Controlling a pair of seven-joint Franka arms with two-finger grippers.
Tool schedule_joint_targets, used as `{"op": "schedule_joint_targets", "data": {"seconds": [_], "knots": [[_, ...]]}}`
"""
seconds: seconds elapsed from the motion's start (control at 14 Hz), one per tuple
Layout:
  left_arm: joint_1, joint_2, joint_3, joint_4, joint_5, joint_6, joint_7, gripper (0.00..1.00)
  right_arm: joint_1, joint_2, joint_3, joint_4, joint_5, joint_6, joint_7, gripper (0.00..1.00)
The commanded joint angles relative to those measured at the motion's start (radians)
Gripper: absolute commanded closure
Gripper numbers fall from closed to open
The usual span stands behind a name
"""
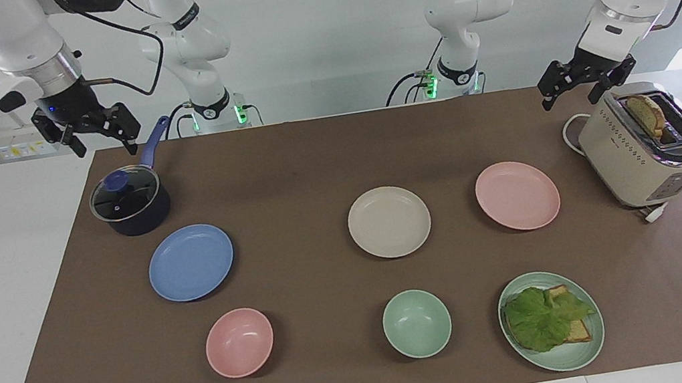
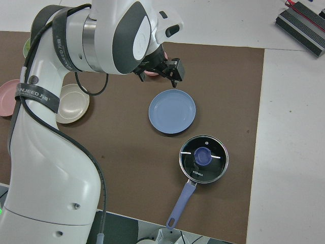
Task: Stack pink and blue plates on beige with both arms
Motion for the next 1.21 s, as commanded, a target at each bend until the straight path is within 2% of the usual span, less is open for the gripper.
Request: {"op": "schedule_joint_targets", "data": {"seconds": [0.0,0.43,0.64,0.79,1.0,1.14], "knots": [[0.045,-0.02,0.0,-0.118,0.013,0.129,0.035,0.0,-0.009,-0.027,0.002,-0.032,0.004,0.008,0.006,0.0],[0.108,0.082,0.002,-0.252,0.013,0.319,0.063,0.0,-0.008,-0.029,0.003,-0.034,0.004,0.005,0.006,0.0],[0.11,0.111,0.003,-0.353,0.013,0.475,0.047,0.0,-0.008,-0.029,0.003,-0.032,0.004,0.007,0.006,0.0],[0.11,0.143,0.002,-0.37,0.013,0.531,0.043,0.0,-0.008,-0.029,0.003,-0.032,0.004,0.007,0.006,0.0],[0.11,0.148,0.002,-0.37,0.013,0.575,0.04,0.0,-0.009,-0.029,0.003,-0.032,0.006,0.007,0.006,0.0],[0.101,0.204,0.002,-0.37,0.013,0.615,0.024,0.0,-0.008,-0.029,0.003,-0.032,0.004,0.007,0.006,0.0]]}}
